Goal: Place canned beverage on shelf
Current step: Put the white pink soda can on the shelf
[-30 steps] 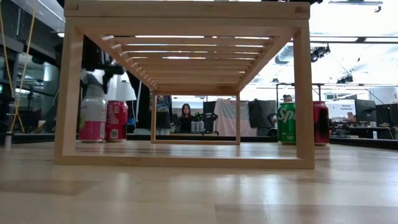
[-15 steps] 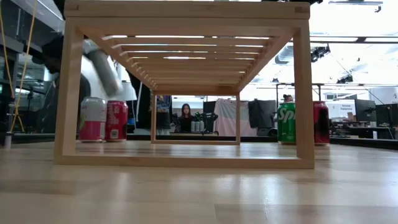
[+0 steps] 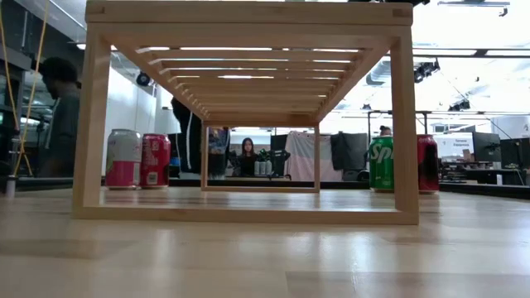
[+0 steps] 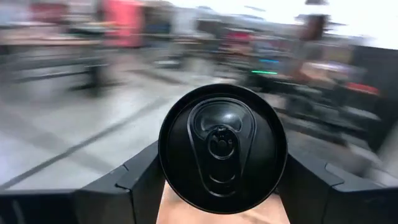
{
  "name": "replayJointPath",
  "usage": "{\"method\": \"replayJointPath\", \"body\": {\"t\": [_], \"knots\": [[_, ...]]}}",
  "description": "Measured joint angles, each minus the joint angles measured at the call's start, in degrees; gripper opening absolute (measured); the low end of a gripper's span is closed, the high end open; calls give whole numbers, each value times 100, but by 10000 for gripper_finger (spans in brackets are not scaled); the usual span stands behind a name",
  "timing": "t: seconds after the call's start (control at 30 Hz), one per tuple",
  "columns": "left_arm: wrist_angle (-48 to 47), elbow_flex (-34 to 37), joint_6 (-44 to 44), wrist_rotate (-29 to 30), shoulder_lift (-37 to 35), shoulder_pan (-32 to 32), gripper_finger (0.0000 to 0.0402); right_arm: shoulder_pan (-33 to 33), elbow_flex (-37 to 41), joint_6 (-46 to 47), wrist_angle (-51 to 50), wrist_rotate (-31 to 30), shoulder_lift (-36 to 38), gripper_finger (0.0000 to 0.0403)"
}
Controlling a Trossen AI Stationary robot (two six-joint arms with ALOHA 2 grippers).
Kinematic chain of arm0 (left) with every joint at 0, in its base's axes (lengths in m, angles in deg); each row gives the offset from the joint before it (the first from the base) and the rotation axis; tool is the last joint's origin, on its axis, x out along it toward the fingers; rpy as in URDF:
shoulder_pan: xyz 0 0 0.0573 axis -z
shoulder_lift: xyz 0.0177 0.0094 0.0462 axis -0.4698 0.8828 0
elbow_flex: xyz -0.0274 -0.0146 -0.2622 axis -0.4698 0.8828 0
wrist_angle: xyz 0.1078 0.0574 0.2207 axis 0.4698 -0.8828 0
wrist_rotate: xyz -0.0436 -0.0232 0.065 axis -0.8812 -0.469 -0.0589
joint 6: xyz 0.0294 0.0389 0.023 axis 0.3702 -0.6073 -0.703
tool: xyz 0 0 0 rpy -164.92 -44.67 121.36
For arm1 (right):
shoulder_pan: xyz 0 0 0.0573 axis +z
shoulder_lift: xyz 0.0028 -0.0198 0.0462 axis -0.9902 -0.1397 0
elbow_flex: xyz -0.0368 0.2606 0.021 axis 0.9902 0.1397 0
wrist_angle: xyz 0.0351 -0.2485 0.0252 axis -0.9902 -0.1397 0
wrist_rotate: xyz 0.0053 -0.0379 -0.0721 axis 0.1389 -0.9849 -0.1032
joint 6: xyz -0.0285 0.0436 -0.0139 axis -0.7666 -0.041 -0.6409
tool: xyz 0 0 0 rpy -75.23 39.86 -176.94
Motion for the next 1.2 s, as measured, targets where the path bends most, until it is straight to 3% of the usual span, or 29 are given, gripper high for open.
{"method": "replayJointPath", "body": {"t": [0.1,0.2,0.57,0.93,1.2], "knots": [[22,-232,148,-945,2,250,234,0,0,0,0,0,0,399],[137,-286,182,-1325,-4,551,234,0,0,0,0,0,0,399],[870,-282,-1851,-1310,469,1951,234,0,0,0,0,31,0,399],[1604,-282,-2753,-1354,1203,3649,234,0,0,-46,0,46,0,399],[1644,-282,-2995,-1248,1605,4392,234,0,0,-67,0,46,0,399]]}}
